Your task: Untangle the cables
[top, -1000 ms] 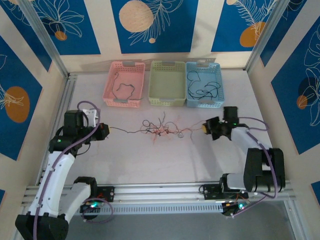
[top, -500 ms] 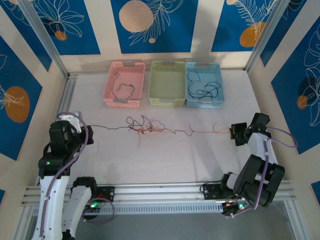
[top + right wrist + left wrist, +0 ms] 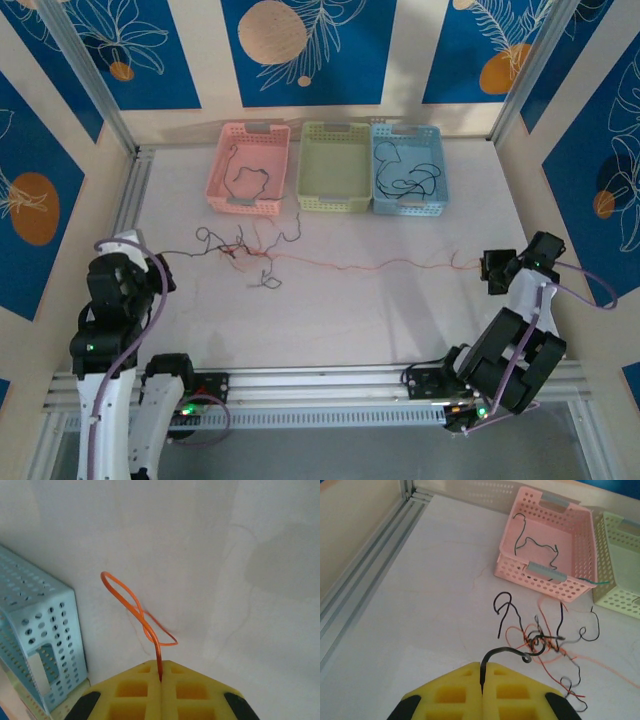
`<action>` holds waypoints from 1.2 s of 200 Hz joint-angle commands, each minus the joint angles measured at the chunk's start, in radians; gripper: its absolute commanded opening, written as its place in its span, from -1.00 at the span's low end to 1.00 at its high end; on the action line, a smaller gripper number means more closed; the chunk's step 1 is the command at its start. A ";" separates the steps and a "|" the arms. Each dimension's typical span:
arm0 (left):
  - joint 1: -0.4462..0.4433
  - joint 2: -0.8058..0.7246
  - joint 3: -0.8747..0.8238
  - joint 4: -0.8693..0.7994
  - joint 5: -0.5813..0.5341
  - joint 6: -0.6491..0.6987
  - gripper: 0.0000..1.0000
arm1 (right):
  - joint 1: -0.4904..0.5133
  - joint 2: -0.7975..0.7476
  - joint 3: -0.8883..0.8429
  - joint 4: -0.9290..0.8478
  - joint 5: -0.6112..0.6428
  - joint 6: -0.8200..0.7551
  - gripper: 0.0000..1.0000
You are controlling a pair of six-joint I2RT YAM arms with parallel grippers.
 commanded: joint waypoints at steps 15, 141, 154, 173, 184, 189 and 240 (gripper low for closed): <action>0.011 0.021 0.007 0.024 0.072 0.007 -1.00 | 0.072 -0.043 0.044 0.016 -0.088 -0.071 -1.00; 0.011 0.121 -0.016 0.068 0.265 0.016 -1.00 | 1.036 0.291 0.425 -0.132 0.017 -0.553 -1.00; 0.011 0.124 -0.017 0.068 0.266 0.014 -1.00 | 1.103 0.401 0.507 -0.181 0.049 -0.588 -1.00; 0.012 0.130 -0.017 0.068 0.274 0.015 -1.00 | 1.184 0.532 0.608 -0.216 0.103 -0.610 -1.00; 0.011 0.134 -0.019 0.070 0.278 0.016 -1.00 | 1.216 0.586 0.651 -0.209 0.106 -0.615 -1.00; 0.012 0.135 -0.019 0.070 0.280 0.016 -1.00 | 1.226 0.610 0.670 -0.209 0.107 -0.610 -1.00; 0.012 0.136 -0.019 0.070 0.283 0.015 -1.00 | 1.274 0.794 0.825 -0.211 0.007 -0.612 -0.80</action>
